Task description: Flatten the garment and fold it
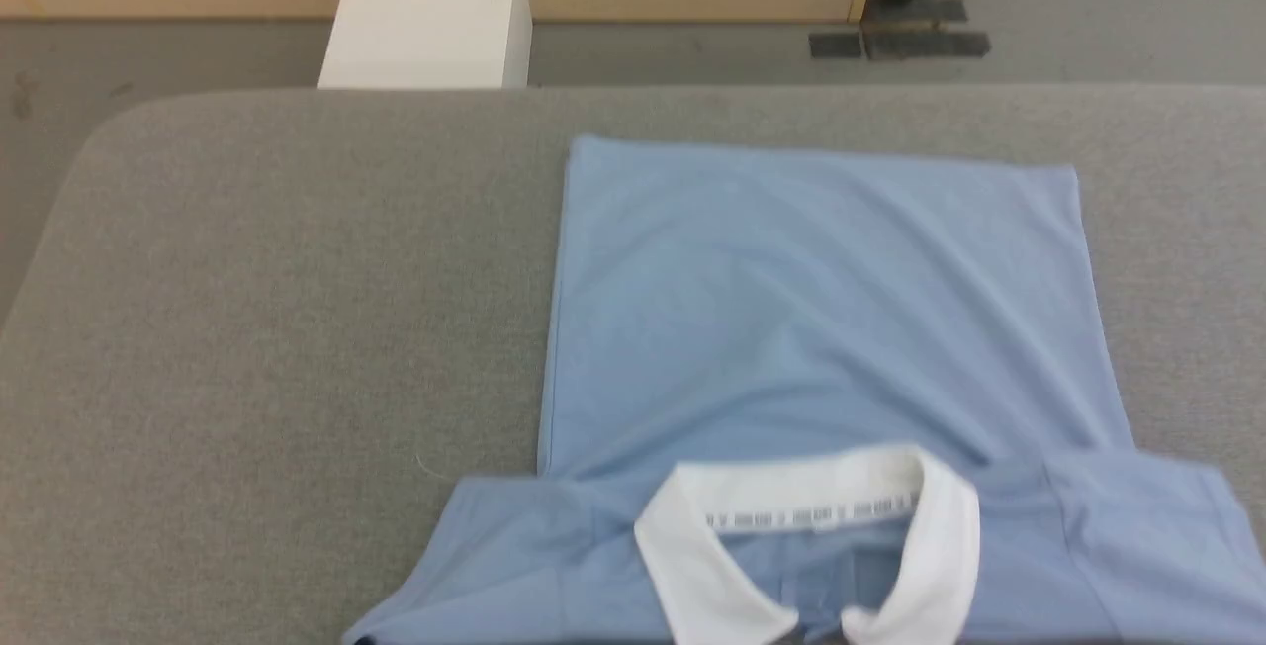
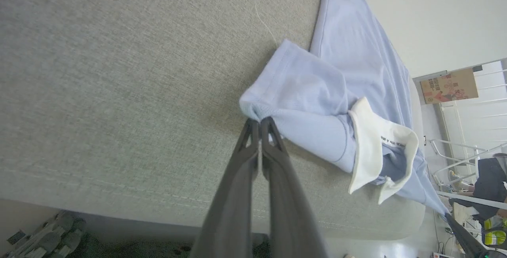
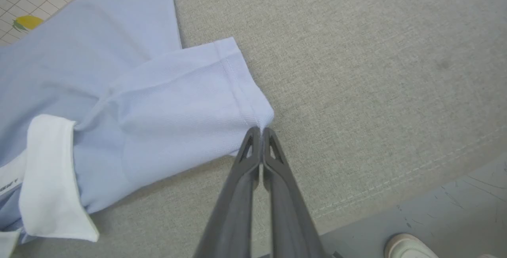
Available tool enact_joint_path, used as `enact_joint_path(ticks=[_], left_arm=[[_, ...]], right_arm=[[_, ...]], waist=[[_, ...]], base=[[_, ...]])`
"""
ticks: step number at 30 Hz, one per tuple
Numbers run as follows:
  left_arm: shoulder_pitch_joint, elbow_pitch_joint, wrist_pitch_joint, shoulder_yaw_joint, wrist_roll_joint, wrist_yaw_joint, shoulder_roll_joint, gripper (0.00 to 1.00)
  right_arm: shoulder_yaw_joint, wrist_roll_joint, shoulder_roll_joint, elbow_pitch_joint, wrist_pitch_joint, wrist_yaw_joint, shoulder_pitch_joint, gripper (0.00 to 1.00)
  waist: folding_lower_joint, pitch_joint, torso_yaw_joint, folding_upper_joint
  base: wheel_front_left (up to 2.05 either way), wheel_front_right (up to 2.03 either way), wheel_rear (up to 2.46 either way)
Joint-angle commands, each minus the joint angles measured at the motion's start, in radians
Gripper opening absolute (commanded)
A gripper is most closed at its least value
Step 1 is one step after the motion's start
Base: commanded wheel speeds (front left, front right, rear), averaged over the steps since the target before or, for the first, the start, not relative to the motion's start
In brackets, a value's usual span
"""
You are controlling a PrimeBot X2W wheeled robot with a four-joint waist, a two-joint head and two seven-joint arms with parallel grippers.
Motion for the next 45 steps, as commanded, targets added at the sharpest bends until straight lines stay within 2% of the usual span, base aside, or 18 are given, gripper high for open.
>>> enact_joint_path(ticks=[1,6,9,10,11,12,18,22,26,30,34,35,40,45], left_arm=[[0.034,-0.019,0.005,0.020,-0.013,0.013,0.017,0.00],[0.087,-0.079,0.014,0.057,-0.025,0.026,0.040,0.00],[0.078,-0.093,0.019,0.046,-0.019,0.025,0.042,0.00],[0.072,-0.094,0.019,0.039,-0.015,0.024,0.041,0.00],[0.063,-0.094,0.021,0.028,-0.007,0.021,0.042,0.00],[0.053,-0.093,0.022,0.019,0.001,0.019,0.042,0.00],[-0.024,-0.087,0.015,-0.051,0.072,0.008,0.036,0.00],[-0.050,-0.111,0.005,-0.084,0.122,0.007,0.034,0.00],[-0.075,-0.147,-0.005,-0.108,0.166,0.004,0.038,0.00],[-0.120,-0.187,-0.010,-0.132,0.203,0.000,0.034,0.00],[-0.178,-0.225,-0.008,-0.155,0.248,-0.003,0.038,0.00],[-0.227,-0.250,0.000,-0.177,0.278,-0.005,0.037,0.00],[-0.303,-0.264,0.022,-0.214,0.310,-0.011,0.032,0.00],[-0.349,-0.266,0.033,-0.237,0.334,-0.012,0.027,0.00]], right_arm=[[-0.017,-0.004,0.010,-0.016,0.009,-0.002,0.026,0.00],[-0.031,-0.031,0.037,-0.040,0.024,-0.002,0.052,0.00],[-0.012,-0.048,0.049,-0.036,0.026,-0.002,0.044,0.00],[-0.006,-0.055,0.052,-0.033,0.026,-0.002,0.040,0.17],[-0.001,-0.064,0.055,-0.029,0.024,-0.002,0.033,0.76],[0.001,-0.070,0.057,-0.024,0.024,-0.002,0.027,1.00],[0.049,-0.097,0.062,-0.028,0.068,-0.002,0.019,1.00],[0.041,-0.094,0.058,-0.105,0.101,-0.002,-0.019,1.00],[0.024,-0.127,-0.014,-0.146,0.084,-0.002,-0.149,1.00],[0.070,-0.151,-0.106,-0.126,0.094,-0.002,-0.344,1.00],[0.144,-0.184,-0.208,-0.031,0.144,-0.002,-0.567,1.00],[0.179,-0.200,-0.231,0.091,0.207,-0.002,-0.741,1.00],[0.195,-0.262,-0.233,0.282,0.308,-0.002,-0.963,1.00],[0.196,-0.317,-0.243,0.397,0.368,-0.002,-1.066,1.00]], waist=[[0.0001,-0.046,-0.013,0.0000],[0.0001,-0.086,-0.019,0.0000],[0.0001,-0.107,-0.021,0.0000],[0.0001,-0.112,-0.021,0.0000],[0.0001,-0.117,-0.021,0.0000],[0.0001,-0.121,-0.021,0.0000],[0.0001,-0.136,-0.018,0.0000],[0.0001,-0.127,-0.018,0.0000],[0.0001,-0.079,-0.013,0.0000],[0.0001,-0.002,-0.004,0.0000],[0.0001,0.089,0.004,0.0000],[0.0001,0.156,0.013,0.0000],[0.0001,0.250,0.041,0.0000],[0.0001,0.329,0.071,0.0000]], base=[[0.00,0.00,0.00],[0.00,0.00,0.00],[0.00,0.00,0.00],[0.00,0.00,0.00],[0.00,0.00,0.00],[0.00,0.00,0.00],[0.00,0.00,0.00],[0.00,0.00,0.00],[0.00,0.00,0.00],[0.00,0.00,0.00],[0.00,0.00,0.00],[0.00,0.00,0.00],[0.00,0.00,0.00],[0.00,0.00,0.00]])
